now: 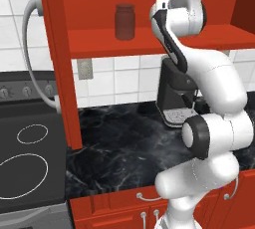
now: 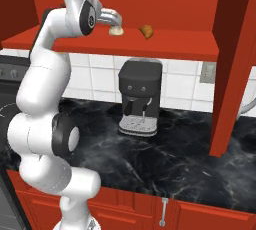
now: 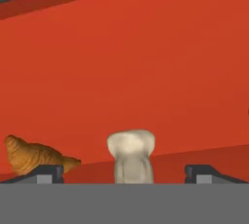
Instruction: Pick the candle and jar from the dining table and place them in the open cabinet. Close the cabinet after placing the objects.
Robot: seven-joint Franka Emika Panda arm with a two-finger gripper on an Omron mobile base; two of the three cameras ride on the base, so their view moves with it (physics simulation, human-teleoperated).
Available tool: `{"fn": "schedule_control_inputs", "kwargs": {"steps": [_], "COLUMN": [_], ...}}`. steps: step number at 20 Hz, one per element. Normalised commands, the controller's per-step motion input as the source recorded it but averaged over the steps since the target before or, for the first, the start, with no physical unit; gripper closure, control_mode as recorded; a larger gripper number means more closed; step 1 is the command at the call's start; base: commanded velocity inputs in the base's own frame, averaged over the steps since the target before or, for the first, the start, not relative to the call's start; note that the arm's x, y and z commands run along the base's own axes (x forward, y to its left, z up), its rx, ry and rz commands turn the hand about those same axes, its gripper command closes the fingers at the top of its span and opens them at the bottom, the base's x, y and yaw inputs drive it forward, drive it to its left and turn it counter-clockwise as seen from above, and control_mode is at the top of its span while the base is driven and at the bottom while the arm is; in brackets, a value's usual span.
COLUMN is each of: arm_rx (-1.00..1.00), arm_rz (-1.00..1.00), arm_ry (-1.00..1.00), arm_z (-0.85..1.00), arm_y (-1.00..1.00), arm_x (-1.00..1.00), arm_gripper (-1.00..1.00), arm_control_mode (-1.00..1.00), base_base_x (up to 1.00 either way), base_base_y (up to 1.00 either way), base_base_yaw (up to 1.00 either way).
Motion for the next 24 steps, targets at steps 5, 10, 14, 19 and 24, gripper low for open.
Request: {"fn": "schedule_control_inputs", "kwargs": {"steps": [5,10,14,19,24], "arm_rx": [0.00,0.00,0.00,0.01,0.00], "arm_rz": [0.00,0.00,-0.03,-0.04,0.00], "arm_ry": [-0.11,-0.08,-0.08,-0.07,0.00], "arm_z": [-0.09,-0.01,0.00,0.00,-0.04], "arm_y": [0.00,0.00,0.00,0.00,0.00], "arm_x": [-0.75,-0.82,-0.82,-0.80,-0.38], "arm_gripper": [-1.00,-1.00,-1.00,-1.00,-1.00], "arm_control_mode": [-1.00,-1.00,-1.00,-1.00,-1.00], "base_base_x": [0.00,0.00,0.00,0.00,0.00], "base_base_y": [0.00,0.00,0.00,0.00,0.00], "base_base_yaw": [0.00,0.00,0.00,0.00,0.00]}}
